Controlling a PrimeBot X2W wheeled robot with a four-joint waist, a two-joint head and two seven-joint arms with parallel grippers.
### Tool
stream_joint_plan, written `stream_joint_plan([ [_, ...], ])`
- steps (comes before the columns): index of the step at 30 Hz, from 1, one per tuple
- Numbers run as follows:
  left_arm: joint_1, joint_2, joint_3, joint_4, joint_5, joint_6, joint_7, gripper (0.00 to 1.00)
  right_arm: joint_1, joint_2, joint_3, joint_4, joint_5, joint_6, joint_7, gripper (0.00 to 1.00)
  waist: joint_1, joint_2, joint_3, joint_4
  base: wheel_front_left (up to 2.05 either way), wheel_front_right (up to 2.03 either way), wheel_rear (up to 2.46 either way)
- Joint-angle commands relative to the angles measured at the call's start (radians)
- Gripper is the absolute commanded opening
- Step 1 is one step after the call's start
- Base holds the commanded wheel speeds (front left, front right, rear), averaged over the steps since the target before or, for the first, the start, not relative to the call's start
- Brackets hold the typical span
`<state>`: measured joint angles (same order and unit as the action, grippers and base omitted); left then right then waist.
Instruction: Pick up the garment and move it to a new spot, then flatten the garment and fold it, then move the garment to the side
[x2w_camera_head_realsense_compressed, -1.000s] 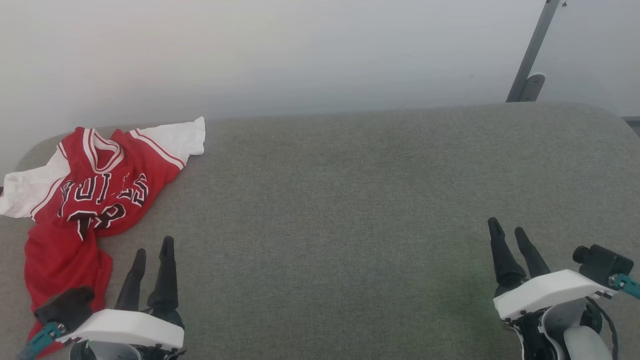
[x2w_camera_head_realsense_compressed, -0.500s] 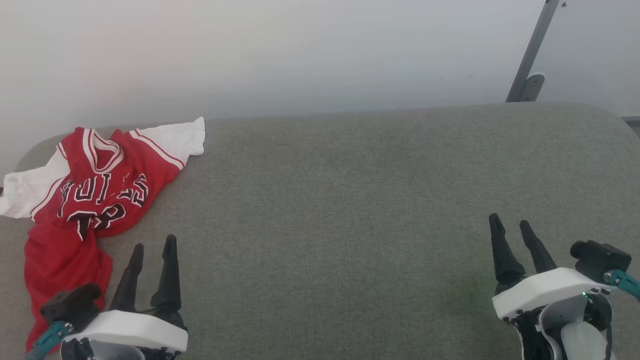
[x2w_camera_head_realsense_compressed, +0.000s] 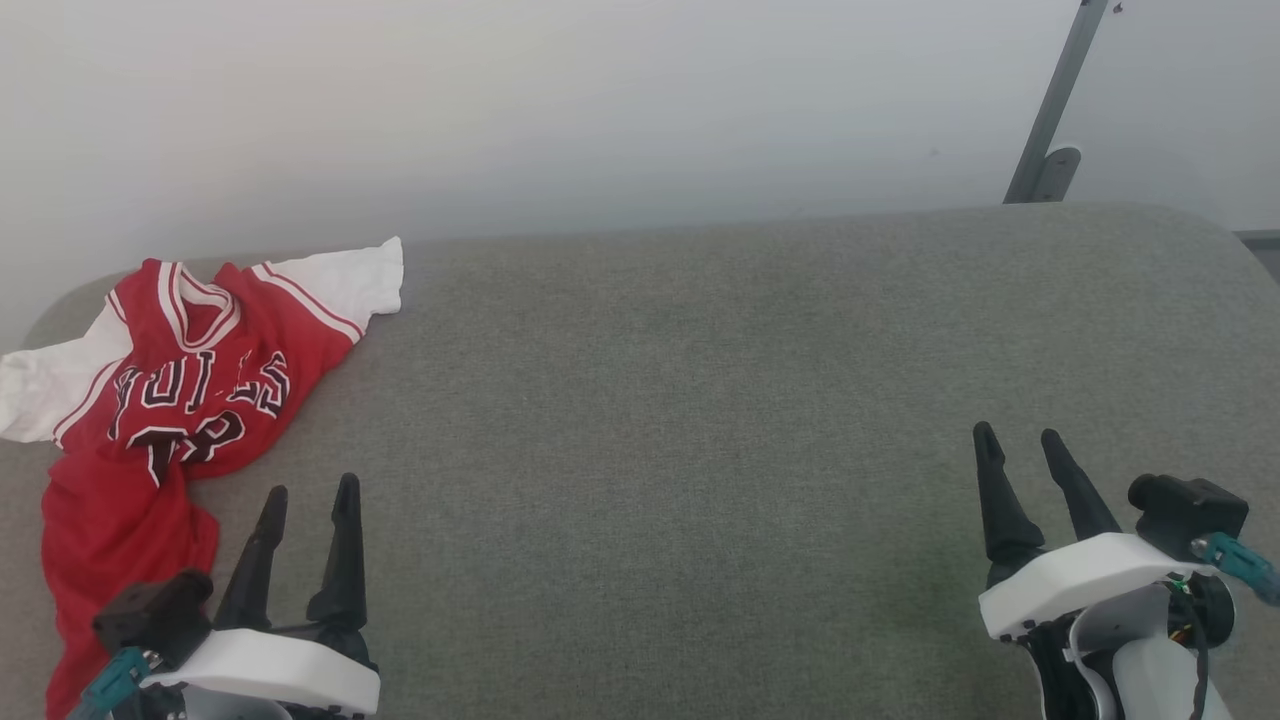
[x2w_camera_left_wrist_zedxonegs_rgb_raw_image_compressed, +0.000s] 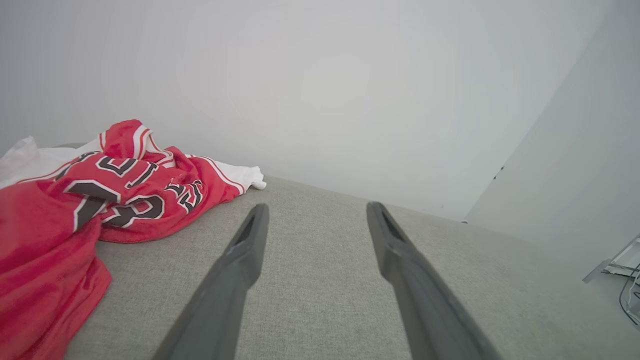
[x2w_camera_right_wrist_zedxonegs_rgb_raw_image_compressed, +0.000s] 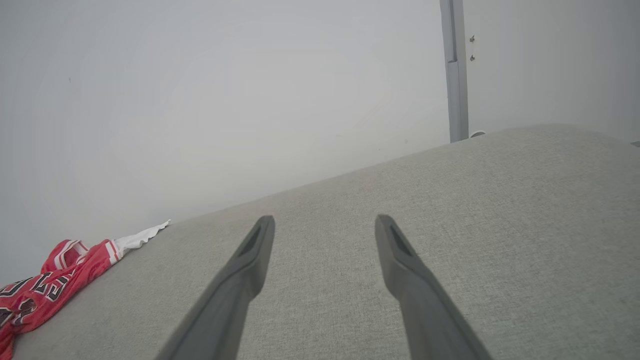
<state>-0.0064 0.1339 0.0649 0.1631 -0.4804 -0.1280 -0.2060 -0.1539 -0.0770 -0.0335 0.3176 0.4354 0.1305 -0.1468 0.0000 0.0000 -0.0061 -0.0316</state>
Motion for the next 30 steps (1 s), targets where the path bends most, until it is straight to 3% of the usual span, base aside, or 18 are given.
stream_joint_plan([
  [1,0.003,0.008,-0.004,-0.009,0.022,-0.003,-0.010,1.00,-0.016,-0.001,0.003,-0.010,-0.025,0.000,-0.012,1.00,0.0000,0.0000,-0.001,-0.001,0.00,0.00,0.00],
  [30,0.022,0.032,-0.011,-0.018,0.163,-0.003,-0.061,1.00,-0.015,0.002,0.016,-0.010,-0.219,0.000,-0.061,1.00,0.0000,0.0000,0.000,-0.009,0.00,0.00,0.00],
])
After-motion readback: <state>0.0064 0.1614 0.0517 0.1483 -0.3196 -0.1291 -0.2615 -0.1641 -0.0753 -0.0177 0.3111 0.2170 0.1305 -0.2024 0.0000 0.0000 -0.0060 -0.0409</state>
